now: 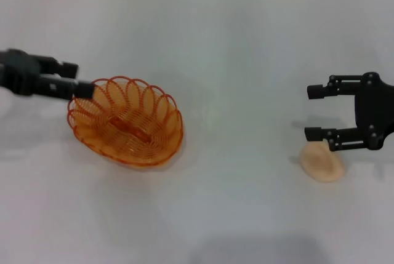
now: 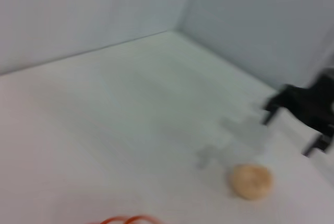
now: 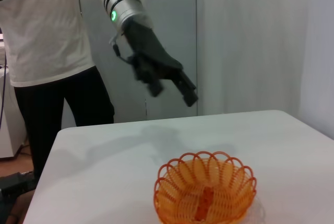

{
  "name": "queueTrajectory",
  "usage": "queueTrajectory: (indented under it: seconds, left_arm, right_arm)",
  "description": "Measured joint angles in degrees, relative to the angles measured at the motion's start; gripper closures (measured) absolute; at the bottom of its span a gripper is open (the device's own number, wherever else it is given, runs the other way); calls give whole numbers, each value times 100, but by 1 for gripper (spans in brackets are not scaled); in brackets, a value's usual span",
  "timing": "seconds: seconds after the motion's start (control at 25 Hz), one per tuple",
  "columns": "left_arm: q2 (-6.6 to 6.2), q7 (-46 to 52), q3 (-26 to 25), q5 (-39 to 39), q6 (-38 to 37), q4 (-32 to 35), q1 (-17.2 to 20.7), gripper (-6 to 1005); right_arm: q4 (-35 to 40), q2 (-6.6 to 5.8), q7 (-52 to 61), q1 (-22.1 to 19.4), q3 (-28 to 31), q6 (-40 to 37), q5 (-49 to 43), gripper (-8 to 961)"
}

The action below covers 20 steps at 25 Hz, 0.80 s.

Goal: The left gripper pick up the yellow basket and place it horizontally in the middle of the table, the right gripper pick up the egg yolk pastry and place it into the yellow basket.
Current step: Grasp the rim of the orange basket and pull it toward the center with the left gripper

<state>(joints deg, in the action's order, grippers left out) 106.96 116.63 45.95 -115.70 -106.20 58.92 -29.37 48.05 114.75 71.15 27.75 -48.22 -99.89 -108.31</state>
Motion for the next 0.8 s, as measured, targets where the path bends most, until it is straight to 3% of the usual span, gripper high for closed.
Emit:
queueTrajectory:
  seconds: [0.24,0.36,0.56,0.8]
  left_arm:
    - [-119,1682,-127,-1317,157,167,-568,124]
    - [-115,2026,-92,-2064,244,167,-868,124]
    - [71,2190,87,-3329,592,-4,-1314,124]
    - [247,2141,215,-3851,1187,-502,-1570,124]
  right_arm:
    - [-50,35,-12,-18,-106,27,-71,223]
    - [-59,39,-13,-13,-191,91,-83,223]
    - [-99,38,-14,30,-274,231,-85,224]
    - [-130,45,17,102,-449,255,-85,224]
